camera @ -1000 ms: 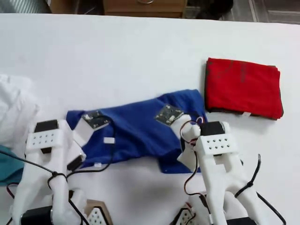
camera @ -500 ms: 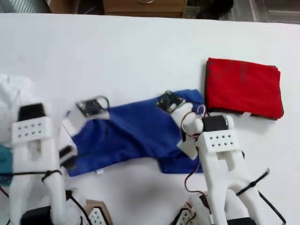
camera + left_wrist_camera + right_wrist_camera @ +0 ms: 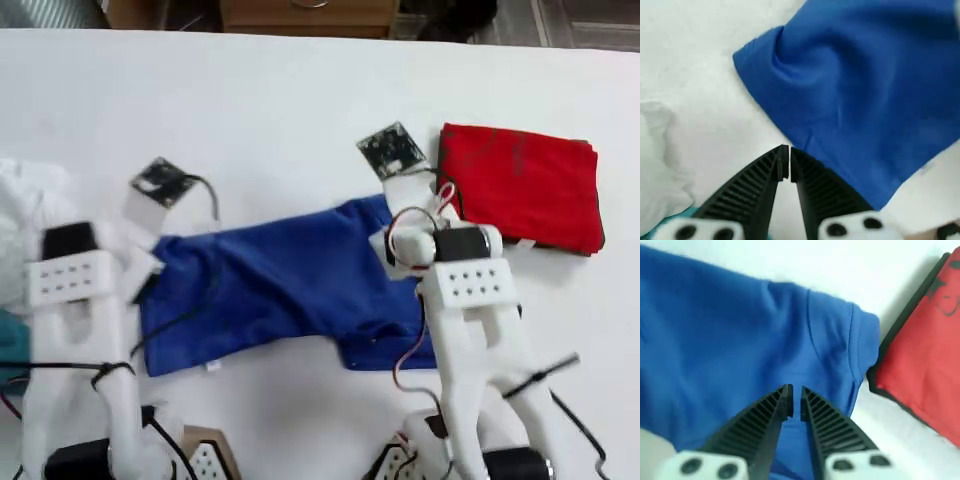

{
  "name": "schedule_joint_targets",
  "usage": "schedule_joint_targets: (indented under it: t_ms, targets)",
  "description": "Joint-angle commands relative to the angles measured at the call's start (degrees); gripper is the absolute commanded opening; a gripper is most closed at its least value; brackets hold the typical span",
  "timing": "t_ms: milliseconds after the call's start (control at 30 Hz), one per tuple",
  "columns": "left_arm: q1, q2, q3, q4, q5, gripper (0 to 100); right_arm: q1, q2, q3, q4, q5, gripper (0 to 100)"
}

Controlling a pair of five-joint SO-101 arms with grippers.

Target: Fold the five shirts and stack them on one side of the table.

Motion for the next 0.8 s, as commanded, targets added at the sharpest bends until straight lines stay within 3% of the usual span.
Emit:
schedule_joint_targets:
  t_ms: [0,200,333,533,767]
  targets:
    - [2.8,-0.9,3.4,-8.3,8.5,3,0.2,9.1,-7.6,-1.7,-0.6,2.0]
    - [-1.1,0.0,7.4,-21.8,12.6,3,0.0,25.5,-22.4,-1.4,-0.6,2.1]
    - [-5.0,9.1,3.7,-25.1,12.6,3,0.0,34.2,-30.8,0.3,-0.6,2.1]
    - [-6.4,30.1,-12.2,-18.6,14.2,3,0.3,44.6,-40.4,3.8,-0.6,2.1]
    - [-6.6,41.4,-27.9,-8.7,15.7,3,4.4,53.1,-44.9,3.7,-0.6,2.1]
